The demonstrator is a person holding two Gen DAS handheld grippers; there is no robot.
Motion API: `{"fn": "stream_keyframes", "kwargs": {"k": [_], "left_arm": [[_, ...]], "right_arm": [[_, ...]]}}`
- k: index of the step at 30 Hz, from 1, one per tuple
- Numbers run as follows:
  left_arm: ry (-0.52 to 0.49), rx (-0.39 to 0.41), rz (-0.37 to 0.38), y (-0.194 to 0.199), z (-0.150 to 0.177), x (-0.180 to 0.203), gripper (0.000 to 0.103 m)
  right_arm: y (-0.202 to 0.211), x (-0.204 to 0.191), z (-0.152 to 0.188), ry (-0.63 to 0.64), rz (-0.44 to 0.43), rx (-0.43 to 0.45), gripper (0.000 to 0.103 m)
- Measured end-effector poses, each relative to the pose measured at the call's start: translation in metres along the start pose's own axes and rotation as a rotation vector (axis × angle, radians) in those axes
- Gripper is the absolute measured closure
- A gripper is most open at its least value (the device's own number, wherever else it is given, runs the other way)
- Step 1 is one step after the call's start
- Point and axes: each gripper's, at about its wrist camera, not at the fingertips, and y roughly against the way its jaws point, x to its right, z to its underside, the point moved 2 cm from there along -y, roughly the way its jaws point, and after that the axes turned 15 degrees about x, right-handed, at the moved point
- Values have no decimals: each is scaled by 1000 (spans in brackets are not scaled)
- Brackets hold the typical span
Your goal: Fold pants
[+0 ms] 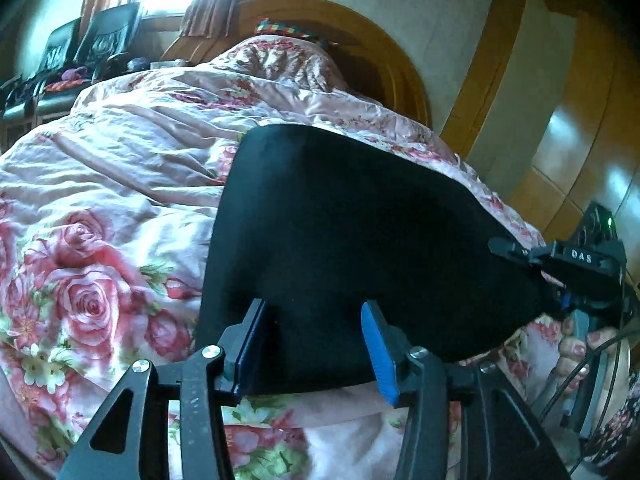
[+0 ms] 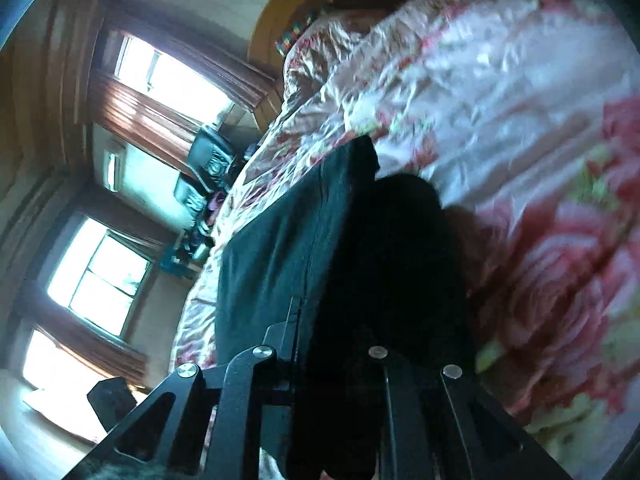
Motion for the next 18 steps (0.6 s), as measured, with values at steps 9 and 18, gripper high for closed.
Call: {"fn": "stream_keyframes", "kwargs": {"k": [9, 18], "left_arm": [[-75, -44, -33, -1, 0, 17, 43], [-20, 6, -52, -2, -58, 13, 43]], "right_arm": [[6, -2, 6, 152, 121, 10, 75], [36, -44, -23, 377, 184, 129, 68]]}}
